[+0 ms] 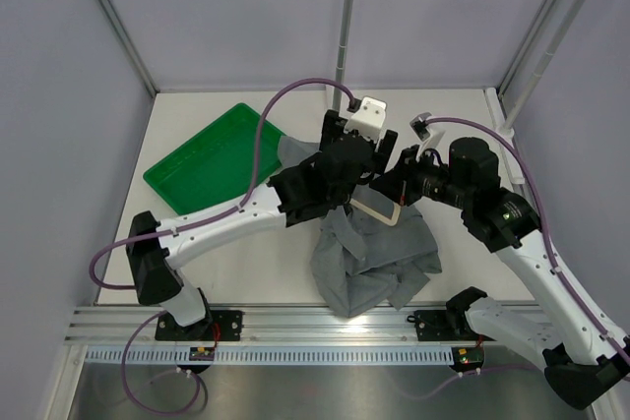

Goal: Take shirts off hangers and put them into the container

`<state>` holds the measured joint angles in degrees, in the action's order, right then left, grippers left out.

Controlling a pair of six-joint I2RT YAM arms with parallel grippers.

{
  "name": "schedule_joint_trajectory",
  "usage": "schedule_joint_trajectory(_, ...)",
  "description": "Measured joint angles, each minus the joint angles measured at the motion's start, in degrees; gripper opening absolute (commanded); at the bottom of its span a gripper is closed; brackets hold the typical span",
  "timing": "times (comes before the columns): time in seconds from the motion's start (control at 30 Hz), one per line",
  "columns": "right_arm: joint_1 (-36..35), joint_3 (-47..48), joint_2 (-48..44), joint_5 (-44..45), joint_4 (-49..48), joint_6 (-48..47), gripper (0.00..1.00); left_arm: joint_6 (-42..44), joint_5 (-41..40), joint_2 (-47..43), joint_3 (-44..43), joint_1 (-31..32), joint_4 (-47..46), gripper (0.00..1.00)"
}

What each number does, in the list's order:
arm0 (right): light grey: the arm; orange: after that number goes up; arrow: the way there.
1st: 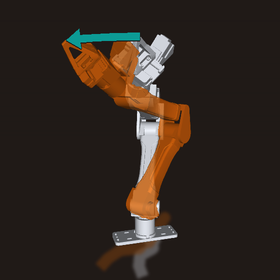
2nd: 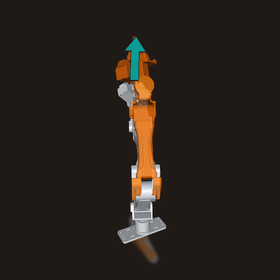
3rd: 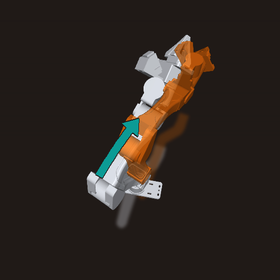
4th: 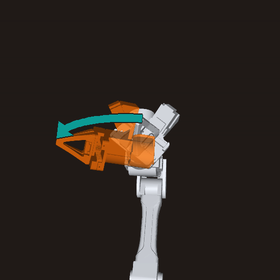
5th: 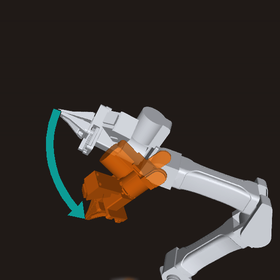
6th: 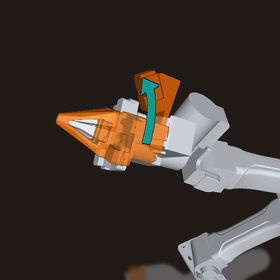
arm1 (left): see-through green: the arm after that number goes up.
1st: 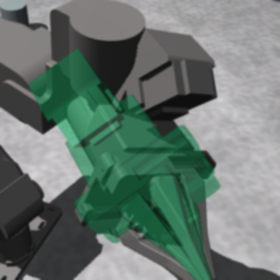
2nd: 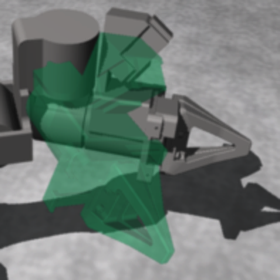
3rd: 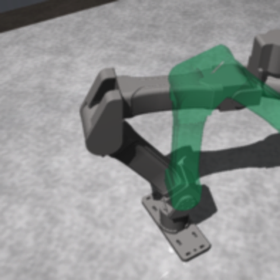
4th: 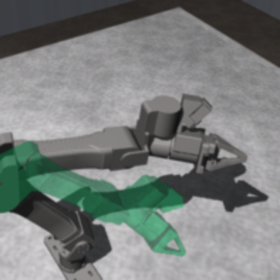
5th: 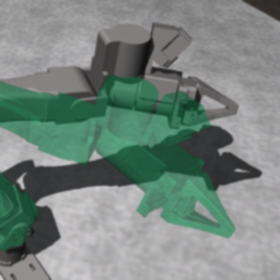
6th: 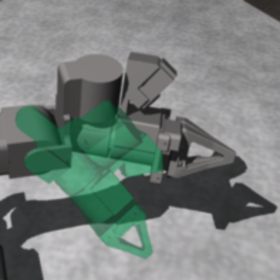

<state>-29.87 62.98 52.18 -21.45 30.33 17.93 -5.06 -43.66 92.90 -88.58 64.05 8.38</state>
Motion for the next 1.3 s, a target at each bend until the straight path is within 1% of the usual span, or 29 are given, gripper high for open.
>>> schedule_joint_trajectory(0.03,0.0,-0.2,0.0,0.0,-0.1,-0.1,0.00,-0.9,0.9,-0.3,-0.4,0.0,1.5,0.96)
schedule_joint_trajectory(0.1,-0.2,-0.6,-0.2,-0.2,-0.7,-0.1,0.00,-2.4,2.2,-0.7,-1.6,-0.1,4.8,0.99)
schedule_joint_trajectory(0.27,-1.0,-1.2,-0.9,-0.7,-2.3,-0.1,0.00,-6.3,6.5,-1.2,-4.7,-0.8,12.3,0.99)
schedule_joint_trajectory(0.5,-2.2,-2.2,-0.6,-3.4,-3.7,0.4,0.00,-10.5,10.1,-2.8,-4.9,-1.5,18.6,0.99)
schedule_joint_trajectory(0.7,-2.4,-2.4,-0.3,-4.4,-4.6,0.6,0.00,-13.0,9.0,-3.2,-4.9,-1.6,21.0,0.99)
schedule_joint_trajectory(0.93,-2.4,-5.4,-1.3,-5.0,-8.0,0.5,0.00,-14.8,6.4,-3.2,-4.9,-1.4,23.2,0.99)
schedule_joint_trajectory(1.13,-0.8,-8.4,-1.7,2.7,-6.9,-0.5,0.00,-15.0,8.1,-5.4,-4.9,-1.8,26.0,0.99)
schedule_joint_trajectory(1.3,-0.8,-9.5,-2.4,5.3,-6.5,-1.0,0.00,-15.5,8.1,-6.5,-4.8,-3.9,26.8,0.99)
